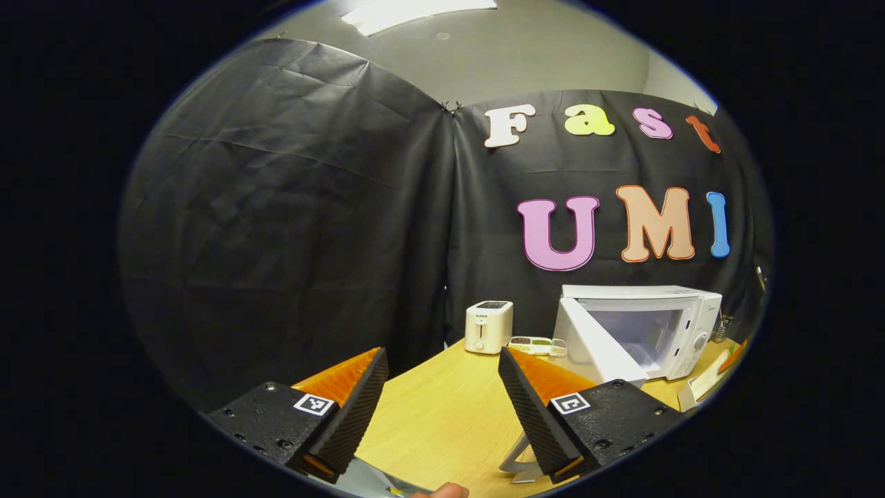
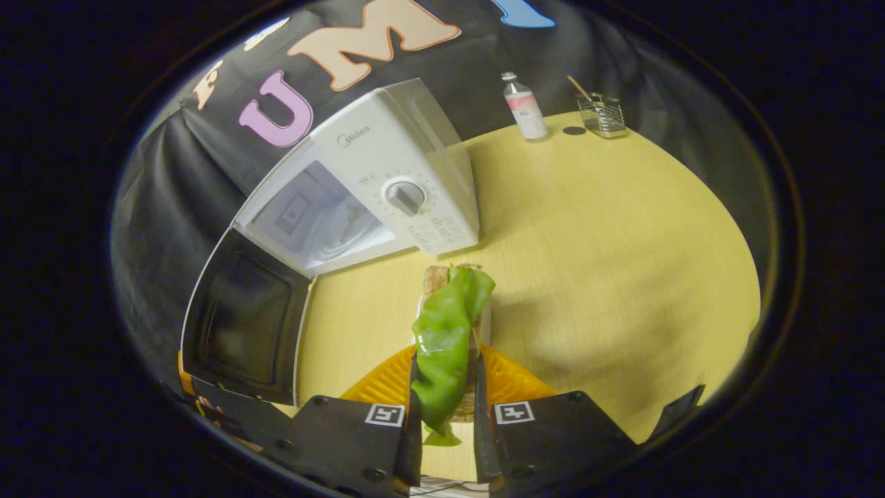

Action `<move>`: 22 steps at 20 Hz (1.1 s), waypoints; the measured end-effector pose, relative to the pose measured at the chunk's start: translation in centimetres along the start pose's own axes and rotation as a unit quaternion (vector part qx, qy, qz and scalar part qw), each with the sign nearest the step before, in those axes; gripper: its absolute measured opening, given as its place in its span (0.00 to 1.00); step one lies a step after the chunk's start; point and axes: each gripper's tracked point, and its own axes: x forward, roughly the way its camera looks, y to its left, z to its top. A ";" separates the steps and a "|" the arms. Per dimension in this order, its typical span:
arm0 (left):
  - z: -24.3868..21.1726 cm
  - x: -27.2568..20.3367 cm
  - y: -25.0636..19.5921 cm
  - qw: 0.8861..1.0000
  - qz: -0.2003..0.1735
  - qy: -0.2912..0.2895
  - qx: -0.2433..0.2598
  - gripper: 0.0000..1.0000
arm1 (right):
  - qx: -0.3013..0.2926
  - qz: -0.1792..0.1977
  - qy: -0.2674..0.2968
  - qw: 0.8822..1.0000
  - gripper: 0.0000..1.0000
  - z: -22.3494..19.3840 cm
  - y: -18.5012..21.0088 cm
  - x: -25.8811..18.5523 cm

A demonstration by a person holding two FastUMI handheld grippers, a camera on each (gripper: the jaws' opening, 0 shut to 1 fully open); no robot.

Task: Open the microwave oven with the left hand, put the food in, and close the microwave oven.

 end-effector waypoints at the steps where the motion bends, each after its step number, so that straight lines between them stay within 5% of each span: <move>1: -0.1 0.0 0.1 1.000 0.000 -0.001 0.001 0.98 | -0.003 -0.001 -0.009 1.000 0.33 0.1 0.2 -0.5; 3: 0.0 0.0 0.7 1.000 0.006 -0.002 0.006 0.98 | -0.012 0.002 -0.030 0.999 0.25 0.5 0.6 -1.4; 6: 0.0 -0.2 1.3 1.000 0.013 -0.002 0.011 0.98 | -0.016 0.015 -0.076 0.997 0.33 1.6 1.8 -3.2; 12: -0.3 -0.1 1.2 1.000 0.012 0.007 0.012 0.98 | -0.017 0.056 -0.165 0.984 0.32 1.9 5.8 -5.7; 16: -0.5 0.0 1.1 1.000 0.009 0.011 0.012 0.97 | 0.025 0.100 -0.212 0.972 0.32 0.8 9.1 -5.2; 17: -0.5 0.1 1.3 1.000 0.013 0.011 0.014 0.98 | 0.028 0.104 -0.223 0.969 0.25 0.6 9.8 -4.8; 18: -0.5 0.1 1.7 1.000 0.018 0.011 0.015 0.98 | 0.031 0.106 -0.231 0.967 0.32 0.2 10.4 -4.2; 21: -0.9 0.3 1.5 1.000 0.020 0.018 0.013 0.98 | 0.048 0.121 -0.247 0.960 0.32 -0.2 12.6 -2.5; 22: -0.8 0.4 1.1 1.000 0.015 0.020 0.011 0.98 | 0.053 0.125 -0.252 0.958 0.24 -0.4 13.3 -1.9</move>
